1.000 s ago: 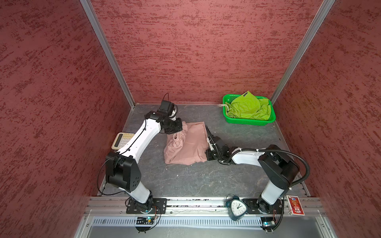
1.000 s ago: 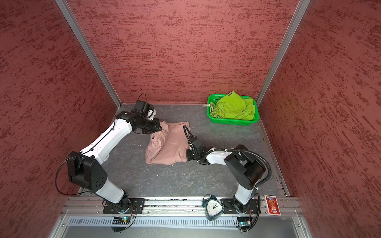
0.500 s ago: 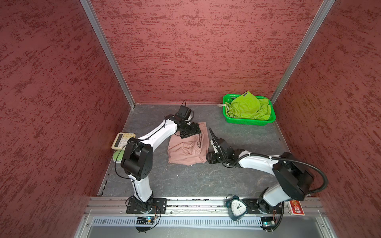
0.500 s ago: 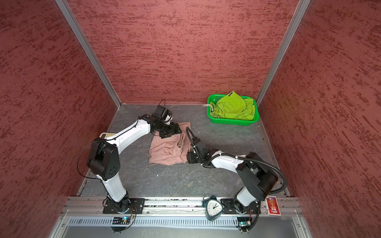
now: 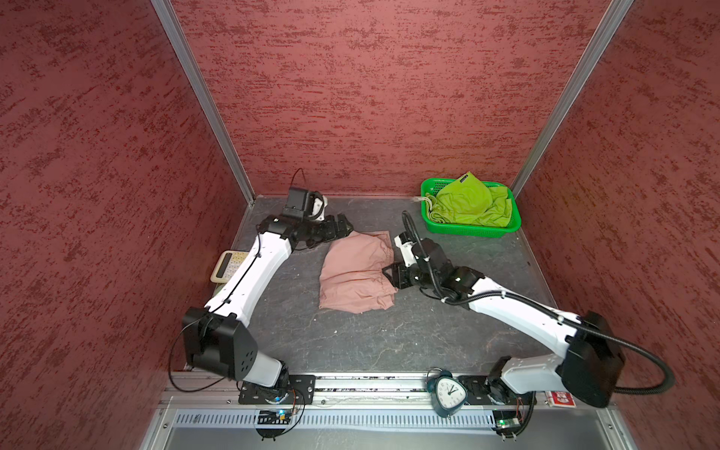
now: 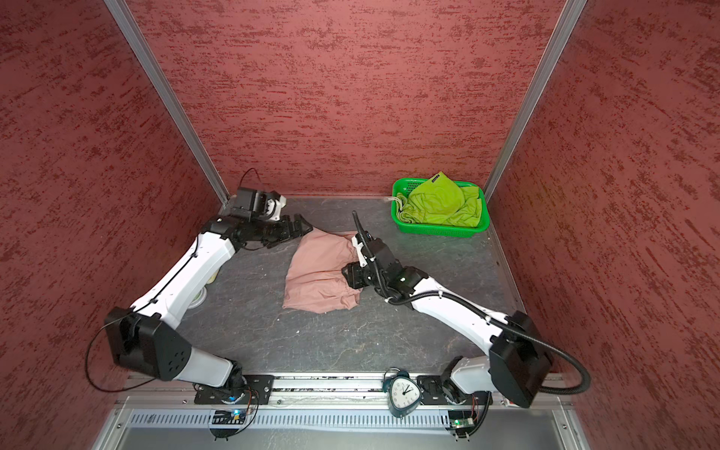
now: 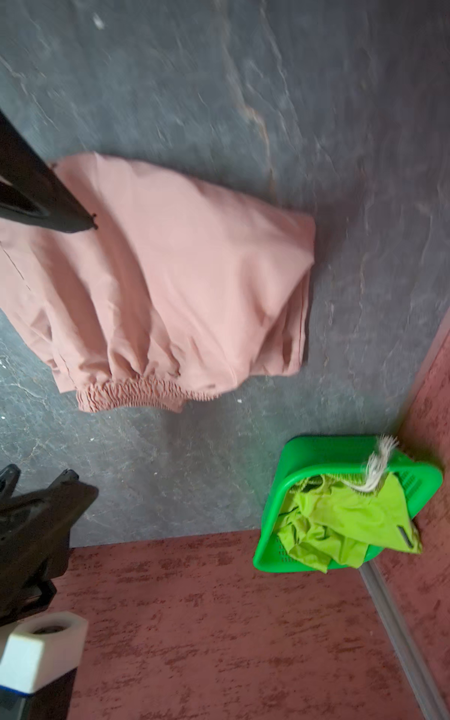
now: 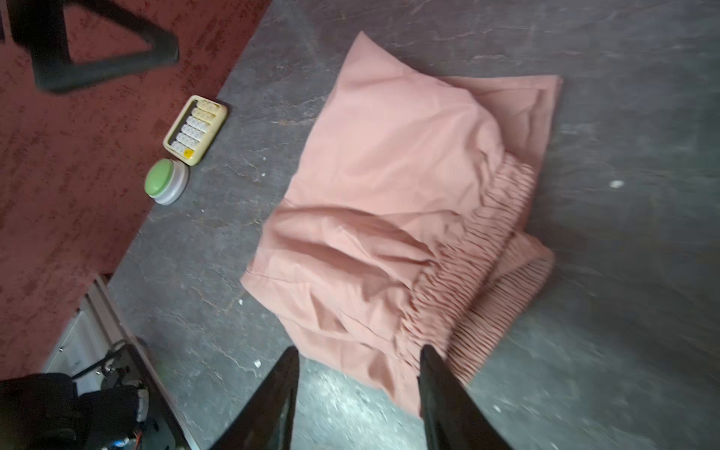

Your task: Fold and stack the shorts

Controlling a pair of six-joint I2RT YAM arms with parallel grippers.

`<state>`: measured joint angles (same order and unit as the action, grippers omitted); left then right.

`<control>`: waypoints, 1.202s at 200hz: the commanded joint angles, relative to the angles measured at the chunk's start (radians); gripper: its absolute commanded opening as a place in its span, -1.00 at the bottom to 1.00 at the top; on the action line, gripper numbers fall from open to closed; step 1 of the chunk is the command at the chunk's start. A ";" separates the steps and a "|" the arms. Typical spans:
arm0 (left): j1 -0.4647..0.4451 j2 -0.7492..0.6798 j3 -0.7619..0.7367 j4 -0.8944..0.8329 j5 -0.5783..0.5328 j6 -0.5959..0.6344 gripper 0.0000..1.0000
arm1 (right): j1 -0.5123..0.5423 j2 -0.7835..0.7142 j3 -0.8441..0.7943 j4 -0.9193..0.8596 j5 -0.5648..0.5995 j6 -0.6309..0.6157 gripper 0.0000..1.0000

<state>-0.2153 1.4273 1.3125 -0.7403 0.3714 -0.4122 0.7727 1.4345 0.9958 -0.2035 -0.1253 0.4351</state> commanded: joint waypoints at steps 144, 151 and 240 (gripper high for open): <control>-0.039 0.091 -0.576 0.507 0.143 -0.179 0.99 | 0.073 -0.107 -0.290 -0.026 0.097 0.143 0.24; -0.038 0.086 -0.572 0.500 0.141 -0.177 0.99 | 0.088 -0.080 -0.279 -0.023 0.101 0.139 0.24; -0.032 0.055 -0.588 0.458 0.132 -0.156 0.99 | 0.143 0.086 -0.187 -0.028 0.276 0.115 0.15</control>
<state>-0.2516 1.5066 0.7361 -0.2687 0.5152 -0.5869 0.9127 1.5311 0.7696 -0.2535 0.0757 0.5541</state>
